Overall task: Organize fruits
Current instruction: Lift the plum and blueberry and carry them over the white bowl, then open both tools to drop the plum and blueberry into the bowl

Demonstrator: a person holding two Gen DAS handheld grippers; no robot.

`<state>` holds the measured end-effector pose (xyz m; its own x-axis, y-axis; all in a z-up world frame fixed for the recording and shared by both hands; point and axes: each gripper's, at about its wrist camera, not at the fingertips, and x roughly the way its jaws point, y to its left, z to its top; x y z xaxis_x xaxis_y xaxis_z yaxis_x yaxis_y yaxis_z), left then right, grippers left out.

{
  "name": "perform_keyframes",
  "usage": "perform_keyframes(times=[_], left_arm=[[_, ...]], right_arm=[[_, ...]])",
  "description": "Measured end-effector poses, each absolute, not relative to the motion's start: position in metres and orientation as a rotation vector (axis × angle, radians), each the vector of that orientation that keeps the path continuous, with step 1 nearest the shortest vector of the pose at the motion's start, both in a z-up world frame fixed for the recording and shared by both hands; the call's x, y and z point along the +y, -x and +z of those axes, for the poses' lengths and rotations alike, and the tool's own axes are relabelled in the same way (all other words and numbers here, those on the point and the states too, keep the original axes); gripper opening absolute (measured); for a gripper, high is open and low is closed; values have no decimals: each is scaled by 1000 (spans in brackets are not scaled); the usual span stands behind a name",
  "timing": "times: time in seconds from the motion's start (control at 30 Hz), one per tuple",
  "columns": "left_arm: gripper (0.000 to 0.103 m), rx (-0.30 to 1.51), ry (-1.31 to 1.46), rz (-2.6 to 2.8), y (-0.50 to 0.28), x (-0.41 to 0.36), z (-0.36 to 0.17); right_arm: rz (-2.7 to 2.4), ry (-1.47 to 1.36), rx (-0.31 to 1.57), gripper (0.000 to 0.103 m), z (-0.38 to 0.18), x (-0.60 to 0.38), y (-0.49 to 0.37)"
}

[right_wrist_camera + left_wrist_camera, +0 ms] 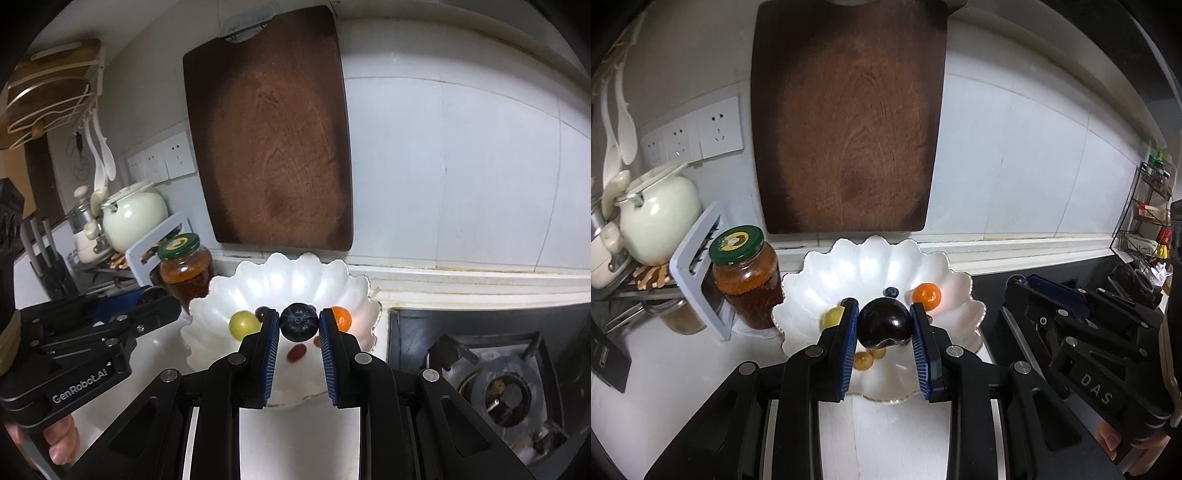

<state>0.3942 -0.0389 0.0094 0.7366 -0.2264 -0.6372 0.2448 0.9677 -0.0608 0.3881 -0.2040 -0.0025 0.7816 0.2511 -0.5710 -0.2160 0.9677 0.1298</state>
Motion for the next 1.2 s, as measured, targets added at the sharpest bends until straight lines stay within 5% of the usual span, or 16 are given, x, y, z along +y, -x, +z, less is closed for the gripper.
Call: perform_keyframes(times=[1.2], left_arm=[[29, 1006, -90, -244, -521, -61, -73]], right_arm=[[257, -42, 972, 24, -79, -203, -501]])
